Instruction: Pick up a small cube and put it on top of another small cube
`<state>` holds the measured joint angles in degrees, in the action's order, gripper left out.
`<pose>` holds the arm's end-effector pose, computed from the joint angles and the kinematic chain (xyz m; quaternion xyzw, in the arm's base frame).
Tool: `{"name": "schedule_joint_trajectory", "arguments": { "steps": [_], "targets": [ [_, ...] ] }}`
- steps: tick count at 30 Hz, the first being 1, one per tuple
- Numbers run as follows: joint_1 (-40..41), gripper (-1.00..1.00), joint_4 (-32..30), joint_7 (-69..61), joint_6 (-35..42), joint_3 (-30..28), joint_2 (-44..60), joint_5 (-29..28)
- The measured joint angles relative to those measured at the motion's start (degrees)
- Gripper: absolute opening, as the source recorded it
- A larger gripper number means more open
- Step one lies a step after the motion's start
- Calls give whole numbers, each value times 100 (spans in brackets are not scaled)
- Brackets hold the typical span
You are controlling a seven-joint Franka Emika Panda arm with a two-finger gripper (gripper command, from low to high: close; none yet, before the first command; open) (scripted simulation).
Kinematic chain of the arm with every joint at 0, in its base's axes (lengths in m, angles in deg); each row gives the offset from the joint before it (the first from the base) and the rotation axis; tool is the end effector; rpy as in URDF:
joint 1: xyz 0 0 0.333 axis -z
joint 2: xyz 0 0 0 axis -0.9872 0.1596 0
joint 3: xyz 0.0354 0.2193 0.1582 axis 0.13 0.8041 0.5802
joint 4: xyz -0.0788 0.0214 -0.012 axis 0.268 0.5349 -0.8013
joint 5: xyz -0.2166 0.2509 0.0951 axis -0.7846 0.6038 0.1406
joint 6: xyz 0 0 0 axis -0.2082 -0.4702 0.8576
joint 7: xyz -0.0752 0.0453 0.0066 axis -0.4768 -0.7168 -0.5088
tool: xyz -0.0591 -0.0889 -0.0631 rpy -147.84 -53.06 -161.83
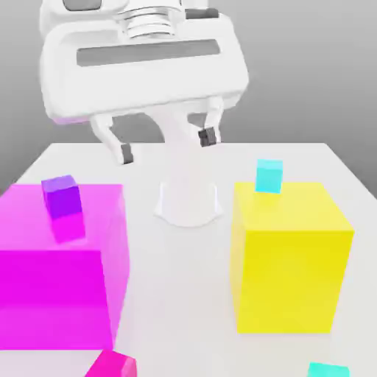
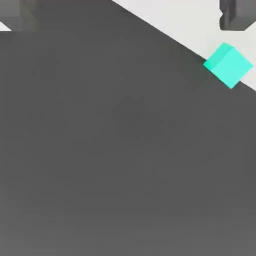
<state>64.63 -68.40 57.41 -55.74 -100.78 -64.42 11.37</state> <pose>0.4853 -0.0394 0.4186 -0.9749 0.0914 -0.1541 0.1325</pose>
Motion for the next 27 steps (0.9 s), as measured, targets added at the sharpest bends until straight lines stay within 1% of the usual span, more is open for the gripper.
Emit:
{"name": "schedule_joint_trajectory", "arguments": {
  "steps": [5, 10, 16, 21, 23, 25, 26, 27],
  "targets": [
    [6, 0, 26, -1245, -158, -113, 868, 415],
    [141, 0, 36, -2337, -370, -91, 1662, 605],
    [313, 0, 16, -3393, -729, -73, 2480, 462],
    [421, 0, -25, -4059, -1092, -147, 3033, 24],
    [542, 0, 32, -4271, -1345, -19, 3370, 111],
    [753, 0, 121, -4455, -1650, 234, 3769, 310],
    [844, -100, 162, -4538, -1781, 347, 3946, 416],
    [844, -100, 162, -4538, -1781, 347, 3946, 416]
  ]
}}
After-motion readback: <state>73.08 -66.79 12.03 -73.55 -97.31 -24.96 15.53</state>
